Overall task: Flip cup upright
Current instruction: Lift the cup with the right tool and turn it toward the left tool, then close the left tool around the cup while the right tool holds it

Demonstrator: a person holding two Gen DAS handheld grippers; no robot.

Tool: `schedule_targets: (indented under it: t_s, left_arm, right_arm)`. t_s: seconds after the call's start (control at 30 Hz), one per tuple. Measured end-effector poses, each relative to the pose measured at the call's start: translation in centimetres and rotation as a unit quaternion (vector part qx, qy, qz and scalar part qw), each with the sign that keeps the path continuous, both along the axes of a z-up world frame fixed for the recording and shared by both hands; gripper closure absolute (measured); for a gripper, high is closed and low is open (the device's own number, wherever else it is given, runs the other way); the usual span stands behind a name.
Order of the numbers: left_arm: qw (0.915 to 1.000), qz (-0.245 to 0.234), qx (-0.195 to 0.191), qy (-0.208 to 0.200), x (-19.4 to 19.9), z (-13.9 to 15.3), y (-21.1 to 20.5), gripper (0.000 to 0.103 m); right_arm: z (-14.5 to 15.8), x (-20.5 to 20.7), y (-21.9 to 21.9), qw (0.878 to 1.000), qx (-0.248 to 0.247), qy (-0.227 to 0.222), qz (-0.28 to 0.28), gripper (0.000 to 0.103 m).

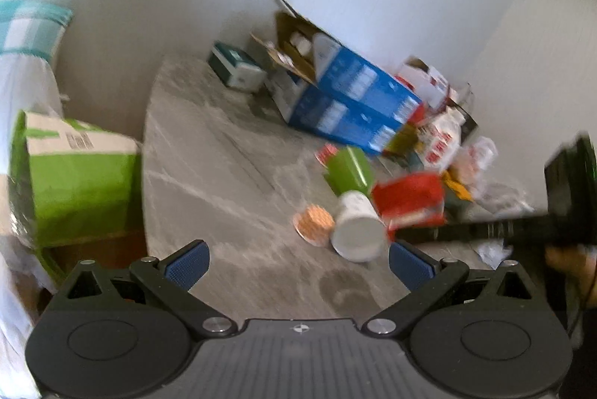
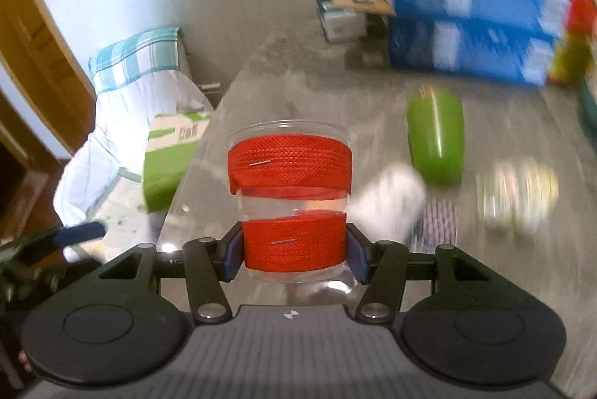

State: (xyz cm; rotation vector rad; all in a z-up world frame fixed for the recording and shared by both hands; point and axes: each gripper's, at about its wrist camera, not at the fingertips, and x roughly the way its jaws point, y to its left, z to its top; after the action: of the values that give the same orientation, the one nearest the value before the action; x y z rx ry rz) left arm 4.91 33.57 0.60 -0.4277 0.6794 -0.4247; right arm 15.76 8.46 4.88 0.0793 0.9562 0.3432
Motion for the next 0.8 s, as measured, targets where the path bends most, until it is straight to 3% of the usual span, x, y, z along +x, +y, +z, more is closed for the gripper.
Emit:
schedule_targets:
  t_s: [0.17,0.33,0.53,0.8]
  left_arm:
    - [0.9987,-0.036,-0.011,0.034,-0.7,-0.7,-1.7,0.000]
    - [0.9935,-0.061,-0.015,0.094,0.0,-2.1,-3.7,0.000]
    - [0.9846,-0.082,-0.037,0.150,2.7,-3.7,-5.9,0.000]
    - [0.9727,-0.115,-0.024,0.200,4.7,-5.1,-9.4,0.001]
  right_arm:
    - [-4.1,-3.5,-0.6,0.997,0.034,0.050,-0.041,0.047]
    - [-6.5,-5.0,-0.9,0.990,0.073,0.082,-0.083,0.046]
    - [-8.0,-5.6,-0.9,0.986,0.096,0.102,-0.090,0.046]
    - [-9.1,-6.5,-1.1,0.985,0.110,0.104,-0.085,0.046]
